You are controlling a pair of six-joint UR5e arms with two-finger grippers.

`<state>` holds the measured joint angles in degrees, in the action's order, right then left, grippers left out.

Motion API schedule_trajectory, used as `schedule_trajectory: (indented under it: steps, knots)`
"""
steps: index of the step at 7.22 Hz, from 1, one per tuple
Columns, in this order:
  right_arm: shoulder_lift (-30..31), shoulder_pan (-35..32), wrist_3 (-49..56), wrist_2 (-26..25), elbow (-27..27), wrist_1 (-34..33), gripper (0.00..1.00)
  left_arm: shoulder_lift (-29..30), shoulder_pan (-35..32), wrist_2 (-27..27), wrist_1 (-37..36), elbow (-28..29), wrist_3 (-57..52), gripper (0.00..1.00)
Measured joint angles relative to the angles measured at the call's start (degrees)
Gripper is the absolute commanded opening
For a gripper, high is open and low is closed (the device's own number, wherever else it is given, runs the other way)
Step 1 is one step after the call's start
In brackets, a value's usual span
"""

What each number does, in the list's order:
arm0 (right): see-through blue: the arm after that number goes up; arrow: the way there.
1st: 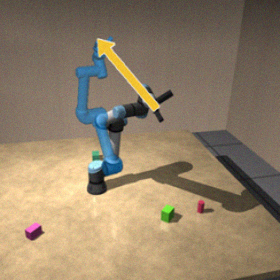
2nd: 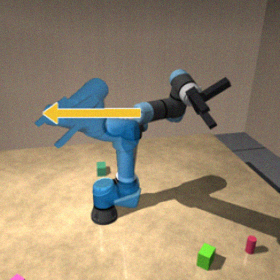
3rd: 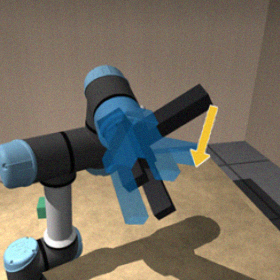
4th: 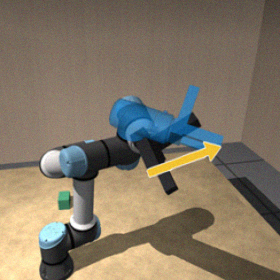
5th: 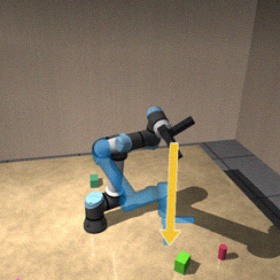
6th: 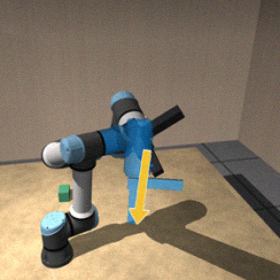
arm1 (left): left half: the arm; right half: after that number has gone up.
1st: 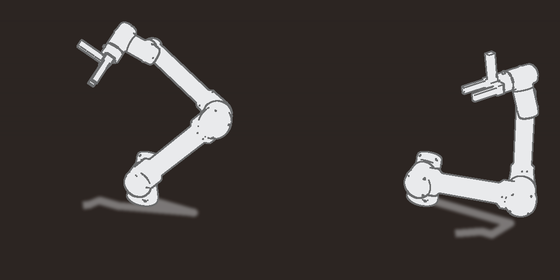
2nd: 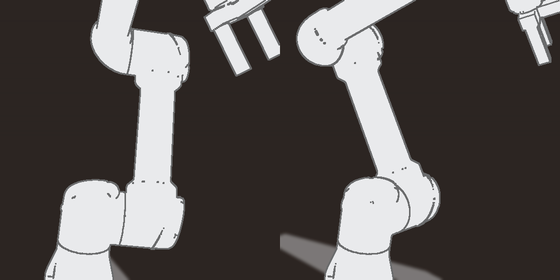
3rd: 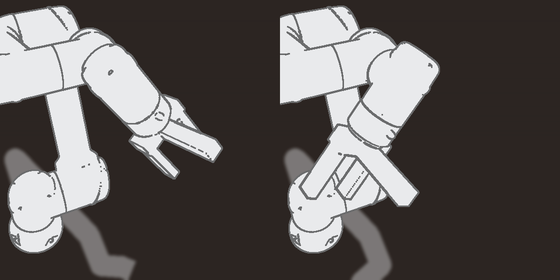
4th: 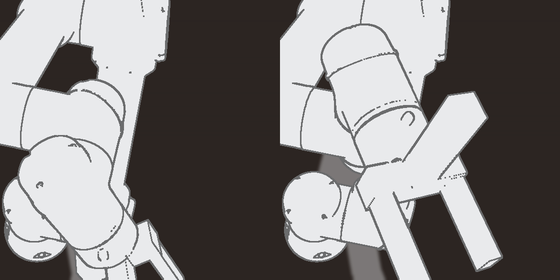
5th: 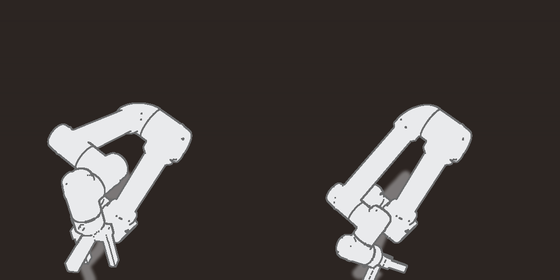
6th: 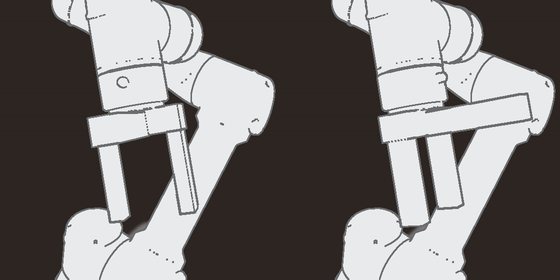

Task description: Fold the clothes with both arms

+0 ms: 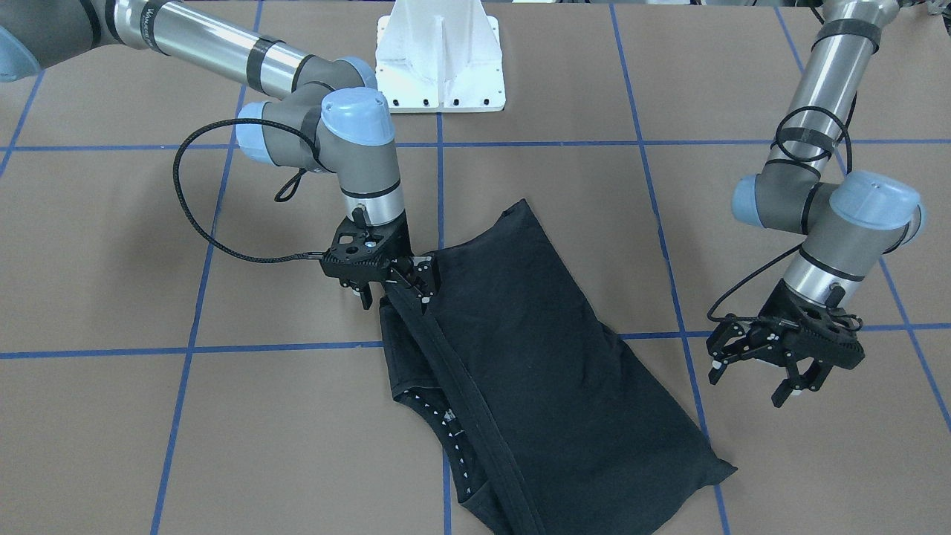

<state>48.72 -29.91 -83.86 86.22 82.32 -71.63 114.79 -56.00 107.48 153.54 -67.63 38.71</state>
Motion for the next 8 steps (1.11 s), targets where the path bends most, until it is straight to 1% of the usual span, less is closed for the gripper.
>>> schedule_trajectory:
  steps: [1,2,3,4,5,6,7,8]
  knots:
    - [0.2,0.7,0.2,-0.8,-0.9,0.0,0.82,-0.3,0.0,0.0,0.0,-0.1,0.2,1.00]
    - [0.3,1.2,0.5,-1.5,-1.6,0.0,0.75,-0.5,0.0,0.0,0.1,-0.2,0.2,1.00]
    - [0.4,1.4,0.7,-2.0,-2.1,0.0,0.65,-0.9,0.0,0.0,0.1,-0.5,0.2,1.00]
    - [0.4,1.5,0.8,-2.5,-2.4,0.1,0.51,-1.2,0.0,0.0,0.1,-0.9,0.2,1.00]
    - [0.2,1.6,0.8,-3.0,-2.7,0.2,0.39,-1.3,0.0,0.0,0.1,-1.1,0.2,1.00]
    - [0.2,1.7,0.9,-3.5,-2.9,0.2,0.22,-1.4,0.0,0.0,0.1,-1.2,0.2,1.00]
    - [0.1,1.7,0.9,-3.7,-3.0,0.2,0.00,-1.4,0.0,0.0,0.1,-1.2,0.2,1.00]
    - [0.0,1.7,0.9,-3.8,-3.0,0.2,0.00,-1.4,0.0,0.0,0.1,-1.3,0.2,1.00]
